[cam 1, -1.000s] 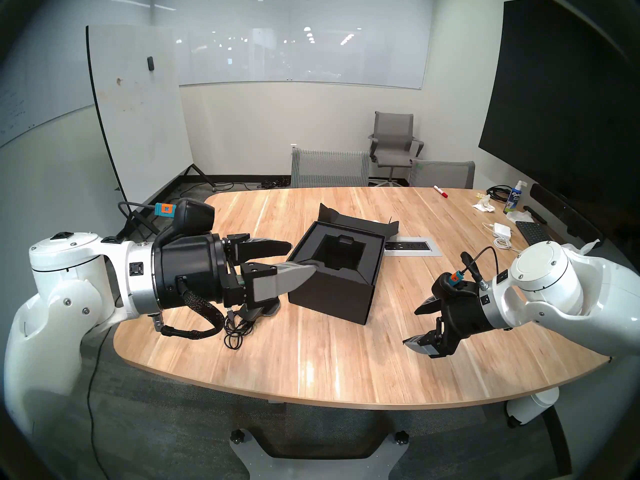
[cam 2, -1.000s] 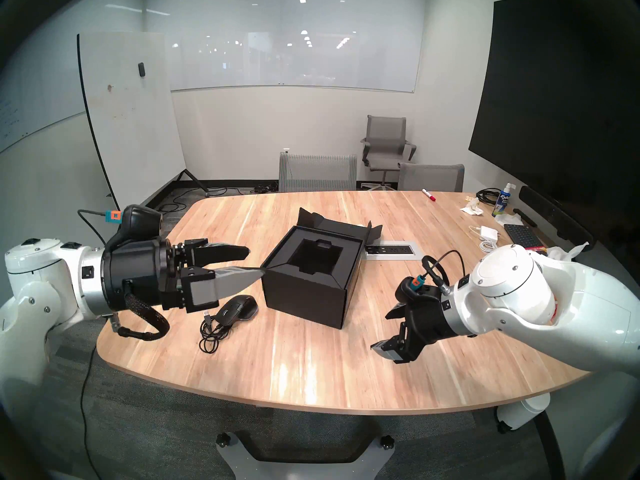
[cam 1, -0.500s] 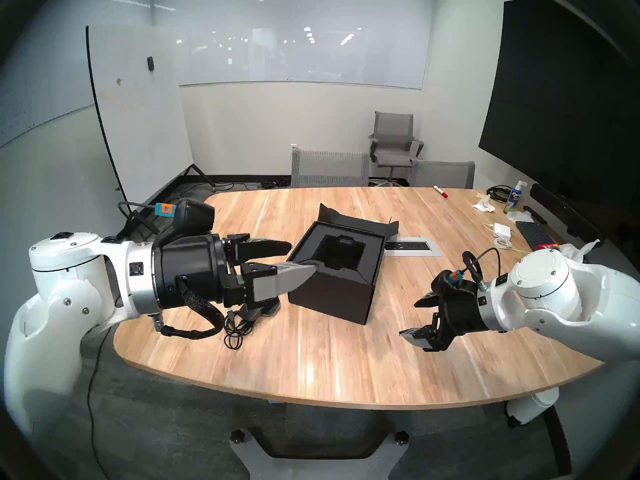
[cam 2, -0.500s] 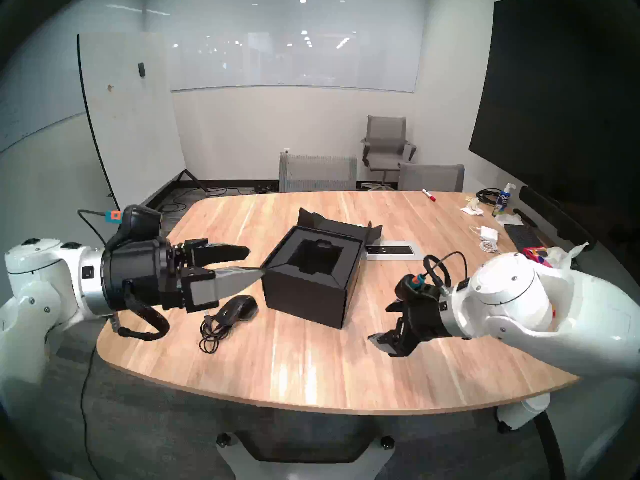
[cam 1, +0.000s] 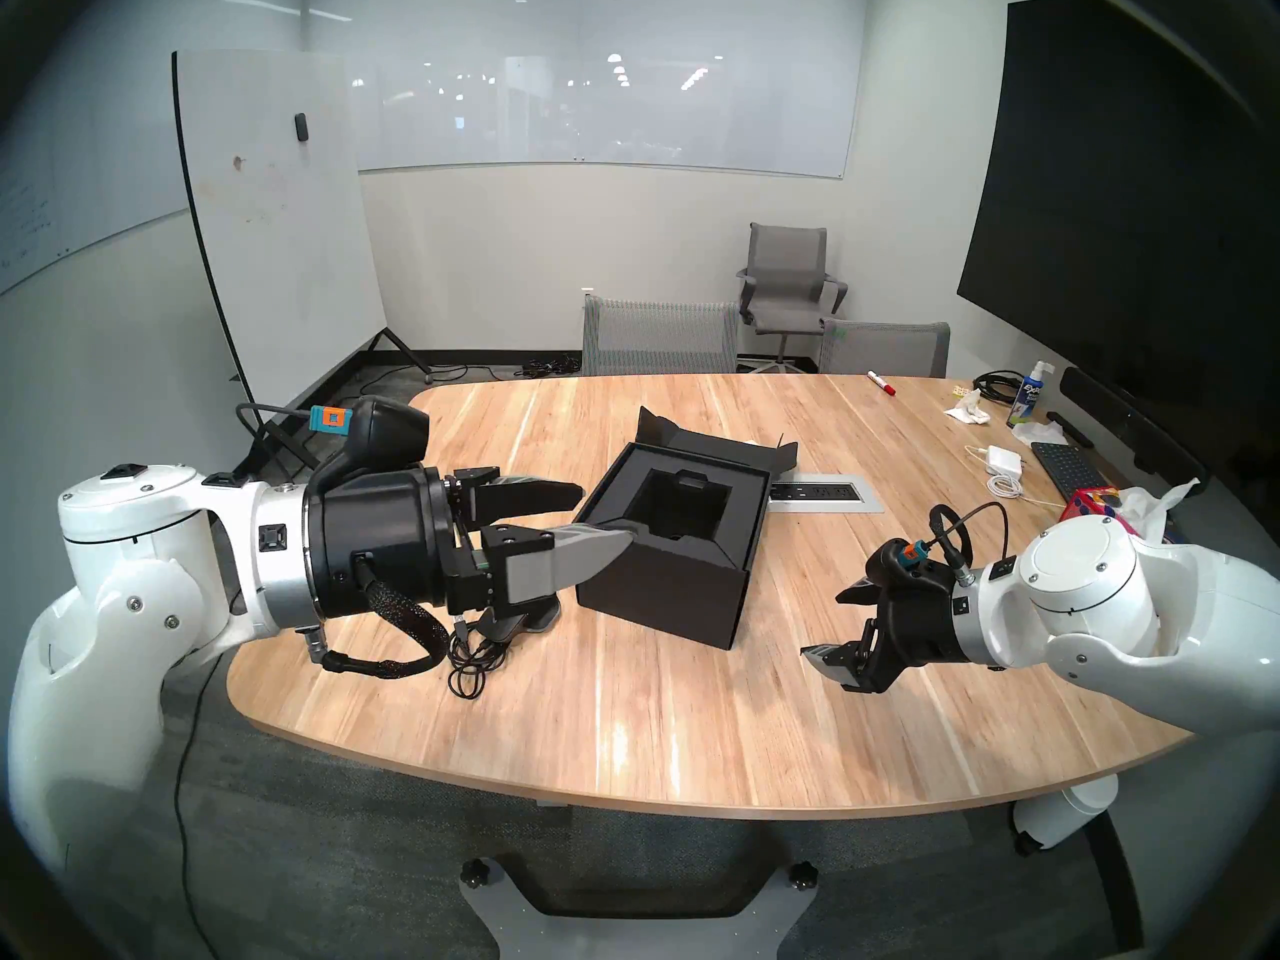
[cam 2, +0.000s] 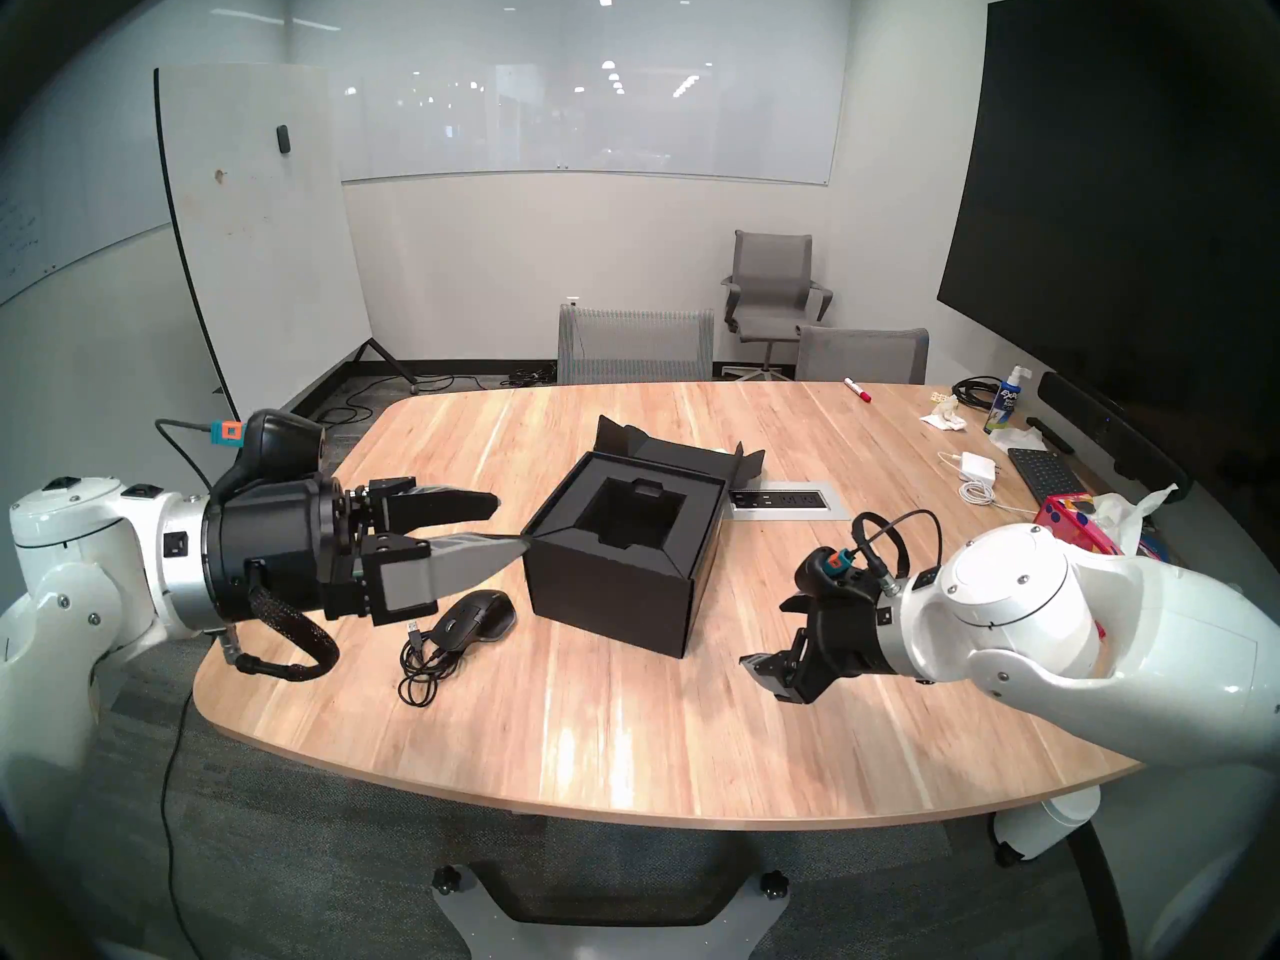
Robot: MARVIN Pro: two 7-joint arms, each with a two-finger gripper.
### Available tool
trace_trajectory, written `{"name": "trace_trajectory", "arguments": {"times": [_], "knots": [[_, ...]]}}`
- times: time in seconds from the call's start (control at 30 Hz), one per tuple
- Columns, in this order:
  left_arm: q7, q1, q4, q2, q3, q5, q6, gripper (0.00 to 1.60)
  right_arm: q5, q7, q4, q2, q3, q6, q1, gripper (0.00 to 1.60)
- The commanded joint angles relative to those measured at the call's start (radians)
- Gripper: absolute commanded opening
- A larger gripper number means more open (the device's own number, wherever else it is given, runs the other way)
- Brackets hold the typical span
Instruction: Open the box and place the mouse inside
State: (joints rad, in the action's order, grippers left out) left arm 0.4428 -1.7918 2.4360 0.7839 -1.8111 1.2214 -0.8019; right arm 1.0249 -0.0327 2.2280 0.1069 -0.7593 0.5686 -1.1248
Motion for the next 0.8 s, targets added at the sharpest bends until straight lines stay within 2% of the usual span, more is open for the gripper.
{"name": "trace_trajectory", "arguments": {"times": [0.0,0.77], "knots": [[-0.001,0.0,0.007,-0.001,-0.003,-0.003,0.001,1.6,-0.015,0.069,0.032,-0.004,-0.024,-0.046,-0.008,1.6],[-0.001,0.0,0.007,0.0,-0.003,-0.002,0.0,1.6,-0.058,0.239,0.102,-0.005,-0.045,-0.161,-0.078,1.6]]}}
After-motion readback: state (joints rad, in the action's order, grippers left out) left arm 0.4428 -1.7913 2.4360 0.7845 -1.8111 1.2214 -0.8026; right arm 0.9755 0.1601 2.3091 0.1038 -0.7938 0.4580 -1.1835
